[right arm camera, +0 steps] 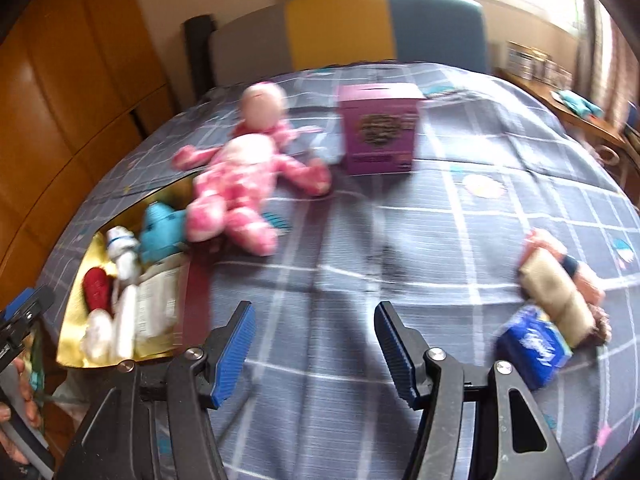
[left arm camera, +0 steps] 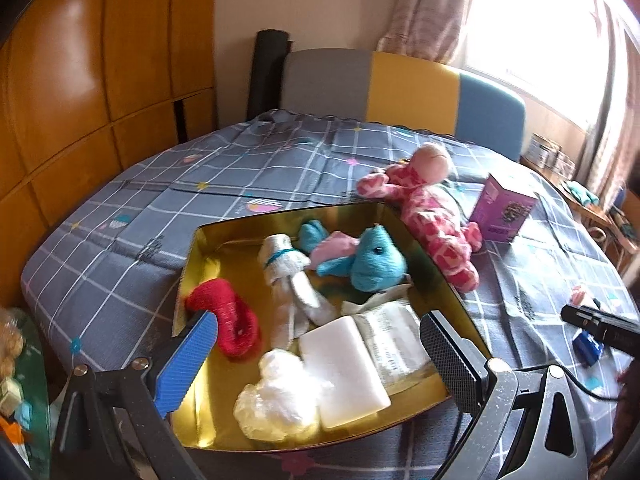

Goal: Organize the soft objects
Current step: 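Move both tools toward the blue tissue pack and rolled towels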

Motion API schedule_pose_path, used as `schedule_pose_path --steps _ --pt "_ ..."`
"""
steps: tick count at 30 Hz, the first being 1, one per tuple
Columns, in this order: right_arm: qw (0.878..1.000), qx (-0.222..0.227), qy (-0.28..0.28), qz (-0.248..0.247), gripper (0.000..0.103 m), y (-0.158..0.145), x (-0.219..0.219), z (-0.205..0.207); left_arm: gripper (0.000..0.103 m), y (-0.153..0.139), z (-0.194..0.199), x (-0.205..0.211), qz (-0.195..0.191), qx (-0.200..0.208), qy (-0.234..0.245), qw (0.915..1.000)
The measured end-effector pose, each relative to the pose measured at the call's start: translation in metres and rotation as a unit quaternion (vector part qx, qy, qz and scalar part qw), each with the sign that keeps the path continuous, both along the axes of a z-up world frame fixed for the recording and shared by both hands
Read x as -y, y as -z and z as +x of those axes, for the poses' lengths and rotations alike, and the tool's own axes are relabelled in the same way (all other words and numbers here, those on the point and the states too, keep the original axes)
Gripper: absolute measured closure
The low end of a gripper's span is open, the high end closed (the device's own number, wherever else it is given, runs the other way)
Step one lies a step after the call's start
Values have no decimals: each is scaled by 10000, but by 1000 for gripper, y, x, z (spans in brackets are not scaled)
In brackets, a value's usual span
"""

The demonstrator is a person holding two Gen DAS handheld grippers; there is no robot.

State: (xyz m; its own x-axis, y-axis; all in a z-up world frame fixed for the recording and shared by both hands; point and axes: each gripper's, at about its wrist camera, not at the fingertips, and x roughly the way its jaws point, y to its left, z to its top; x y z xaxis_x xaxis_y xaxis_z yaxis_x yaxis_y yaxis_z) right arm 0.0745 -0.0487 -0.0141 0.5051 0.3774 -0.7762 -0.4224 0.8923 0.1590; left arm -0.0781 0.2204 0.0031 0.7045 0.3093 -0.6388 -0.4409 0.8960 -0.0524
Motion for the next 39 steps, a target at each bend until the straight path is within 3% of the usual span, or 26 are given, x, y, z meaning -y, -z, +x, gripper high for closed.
schedule_pose_path --steps 15,24,34,39 --pt "9901 -127 1400 0 41 -2 128 18 1 -2 47 51 3 -141 1021 9947" --pt "9670 -162 2542 3 41 -8 201 5 1 -1 94 111 86 -290 1960 9801" --pt "9456 -316 3177 618 41 -1 249 -2 2 17 156 209 -152 -634 3180 9458" --pt "9395 -313 3264 992 41 0 257 -5 1 31 182 269 -18 -776 3920 9167"
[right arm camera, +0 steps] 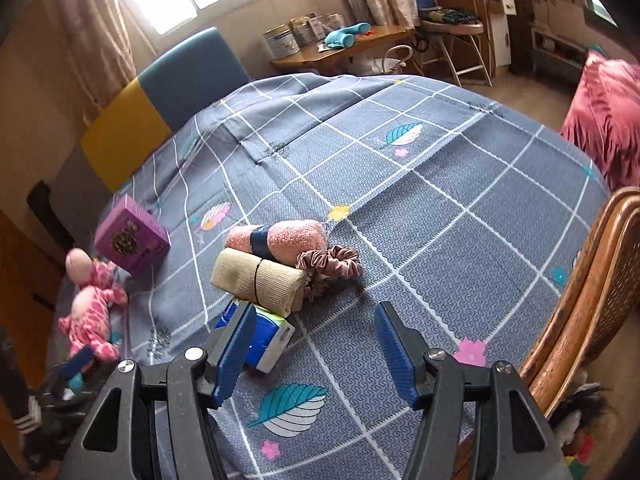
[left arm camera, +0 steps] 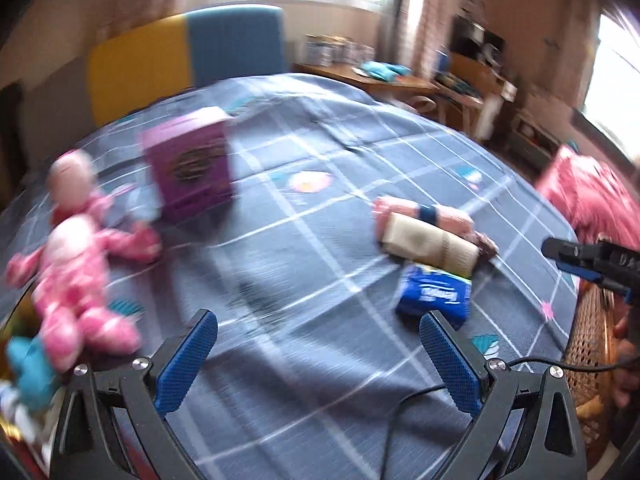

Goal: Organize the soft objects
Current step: 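Move both tools toward the blue tissue pack and rolled towels, then grasp the blue Tempo tissue pack with the left gripper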

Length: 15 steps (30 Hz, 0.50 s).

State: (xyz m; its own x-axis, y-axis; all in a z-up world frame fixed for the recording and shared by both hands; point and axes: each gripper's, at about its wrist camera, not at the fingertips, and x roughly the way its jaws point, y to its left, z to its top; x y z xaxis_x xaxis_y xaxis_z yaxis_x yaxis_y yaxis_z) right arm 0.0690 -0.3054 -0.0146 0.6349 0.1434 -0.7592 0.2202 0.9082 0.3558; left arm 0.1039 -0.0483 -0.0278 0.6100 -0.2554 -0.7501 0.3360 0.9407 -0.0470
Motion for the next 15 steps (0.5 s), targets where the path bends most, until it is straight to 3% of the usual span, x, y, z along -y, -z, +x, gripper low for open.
schedule_pose_path --steps 5,15 --pt "9997 60 -91 214 41 1 2 0 0 18 14 58 239 -92 857 9960" --pt "9990 119 -182 378 41 3 3 0 0 50 36 108 426 -338 1138 9920"
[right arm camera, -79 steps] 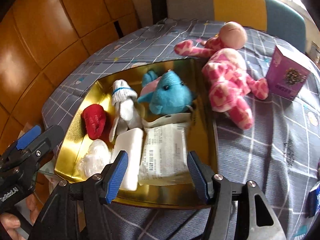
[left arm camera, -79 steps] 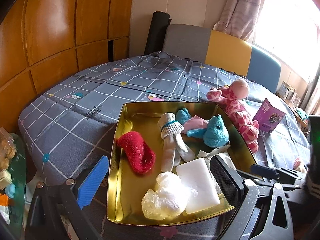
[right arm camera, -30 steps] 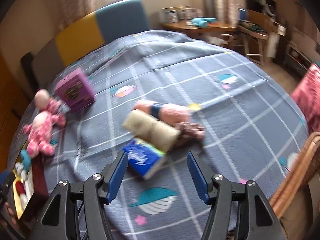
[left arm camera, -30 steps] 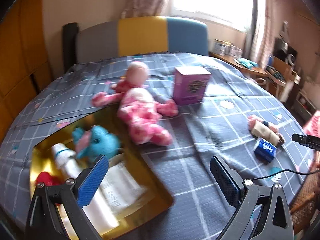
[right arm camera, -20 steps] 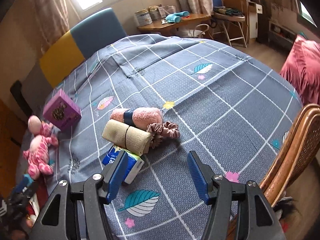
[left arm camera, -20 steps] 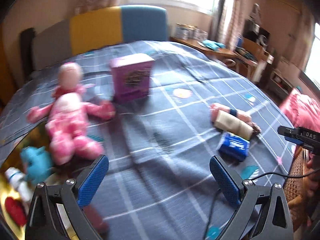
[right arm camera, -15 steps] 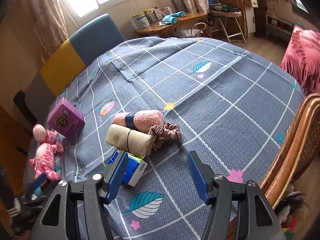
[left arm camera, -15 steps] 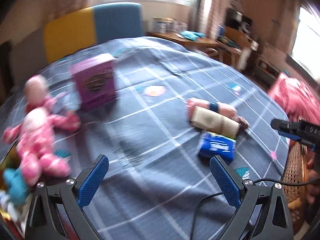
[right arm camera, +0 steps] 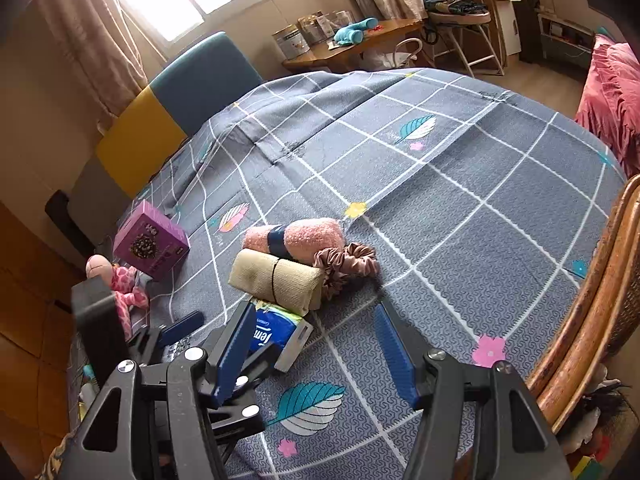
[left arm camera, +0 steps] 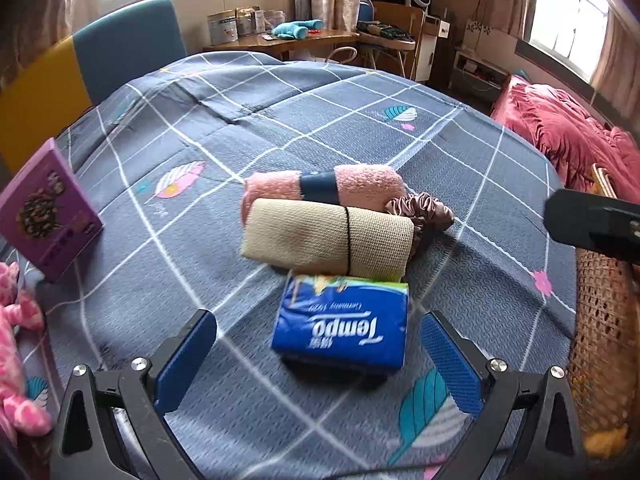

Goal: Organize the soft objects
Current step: 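Grasp the blue Tempo tissue pack with the left gripper, then lift the tissue pack with the left gripper while the right gripper reaches for the brown scrunchie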

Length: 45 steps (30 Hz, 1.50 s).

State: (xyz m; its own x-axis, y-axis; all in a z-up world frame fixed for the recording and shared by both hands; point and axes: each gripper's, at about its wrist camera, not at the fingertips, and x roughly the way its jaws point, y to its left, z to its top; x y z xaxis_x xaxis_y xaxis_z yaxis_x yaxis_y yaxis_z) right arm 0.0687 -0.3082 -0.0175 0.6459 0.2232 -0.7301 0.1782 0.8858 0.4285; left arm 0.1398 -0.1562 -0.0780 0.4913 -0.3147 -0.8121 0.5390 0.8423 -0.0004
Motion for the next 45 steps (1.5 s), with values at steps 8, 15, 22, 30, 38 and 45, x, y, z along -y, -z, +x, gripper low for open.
schedule_pose_path --steps 8,15,22,30,38,45 --pt "10000 17 5 19 41 0 0 -1 29 25 9 2 -88 -276 -10 9996" --pt "10000 -31 -15 -11 41 0 -1 0 29 -5 -10 -56 -589 -14 -765 9953" --pt "9997 -175 -23 -151 41 2 -5 3 28 5 -42 -138 -16 352 -1939 9804" --pt "9953 -732 120 -615 41 7 -5 32 28 40 -57 -163 62 386 -2189 9750" --pt "9860 -1322 290 -978 41 31 -2 91 28 37 -57 -164 -69 415 -2168 9753" --pt "9777 -1682 202 -1244 41 64 -12 107 28 38 -59 -165 -96 434 -2163 9753"
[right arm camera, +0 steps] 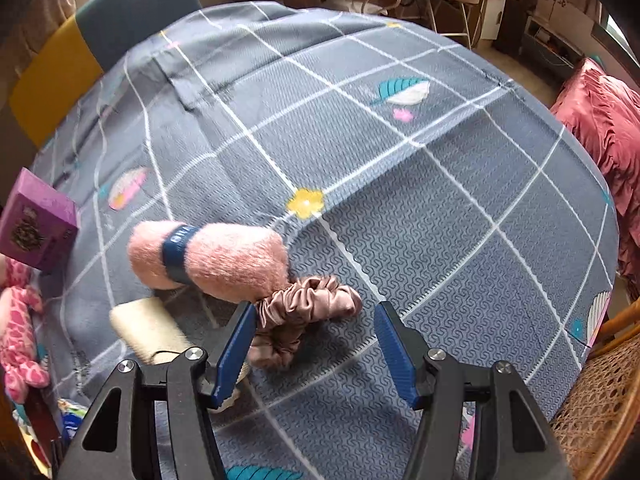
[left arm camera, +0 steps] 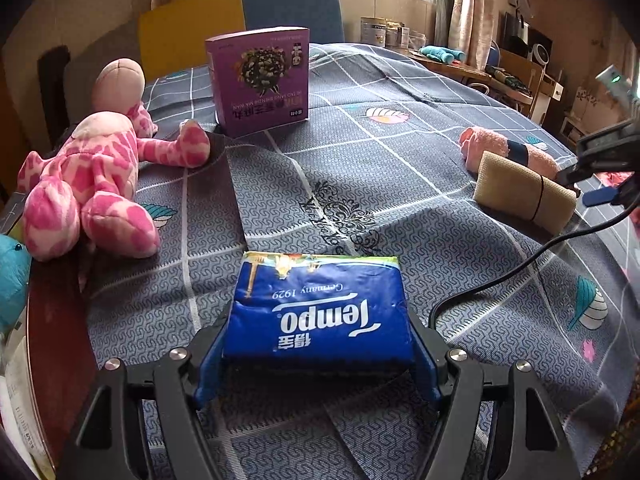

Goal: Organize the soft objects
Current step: 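Lift the tissue pack with the left gripper while the right gripper reaches for the brown scrunchie, then grasp the brown scrunchie with the right gripper while the left gripper carries the tissue pack, then carry the blue tissue pack into the gold tray and open the left gripper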

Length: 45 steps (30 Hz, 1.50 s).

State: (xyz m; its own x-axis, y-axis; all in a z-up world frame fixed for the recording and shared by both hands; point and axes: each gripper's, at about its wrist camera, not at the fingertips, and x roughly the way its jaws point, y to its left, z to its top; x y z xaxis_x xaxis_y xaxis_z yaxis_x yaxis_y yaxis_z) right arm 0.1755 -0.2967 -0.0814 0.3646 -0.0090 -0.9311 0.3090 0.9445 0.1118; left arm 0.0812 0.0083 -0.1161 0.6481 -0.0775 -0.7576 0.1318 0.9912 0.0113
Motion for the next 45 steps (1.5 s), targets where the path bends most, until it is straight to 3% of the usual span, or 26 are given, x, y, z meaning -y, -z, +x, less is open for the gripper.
schedule_pose_path --steps 2,3,4,6,9,17,19,22,25,32,35,42,45 --pt "9999 24 -89 90 43 8 -3 1 28 0 0 0 5 2 0 10000" --pt "9999 -16 -130 18 60 12 -6 1 28 0 0 0 2 4 -1 10000" --pt "9997 -75 -225 -36 70 17 -11 0 28 0 0 0 -3 3 -3 10000" --pt "9993 -34 -351 -144 82 21 -19 -3 27 0 0 -1 -16 1 -5 10000" --pt "9993 113 -281 -238 88 14 -18 -5 27 0 0 -1 -34 6 -7 10000" --pt "9933 1021 115 -534 88 -30 -2 -13 27 0 0 -1 -56 8 -6 10000" --pt "9898 1369 -121 -364 88 -41 -8 -17 27 0 0 -1 -38 11 -5 10000" --pt "9797 1666 -1077 298 88 -53 -35 -20 27 0 0 -1 -47 11 -4 10000" --pt "9590 1475 -2312 716 88 -56 -83 -22 27 0 0 -1 -44 14 -4 10000" --pt "9255 719 -3710 230 88 -20 -173 -25 27 0 0 -1 -60 4 -4 10000" --pt "9296 182 -3679 -107 88 10 -181 -20 27 0 0 0 -36 -1 -7 10000" --pt "9344 56 -3554 214 86 18 -173 -14 27 0 0 0 -43 -6 -8 10000" --pt "9328 75 -3602 135 86 17 -177 -13 27 0 0 0 -27 -7 -10 10000"
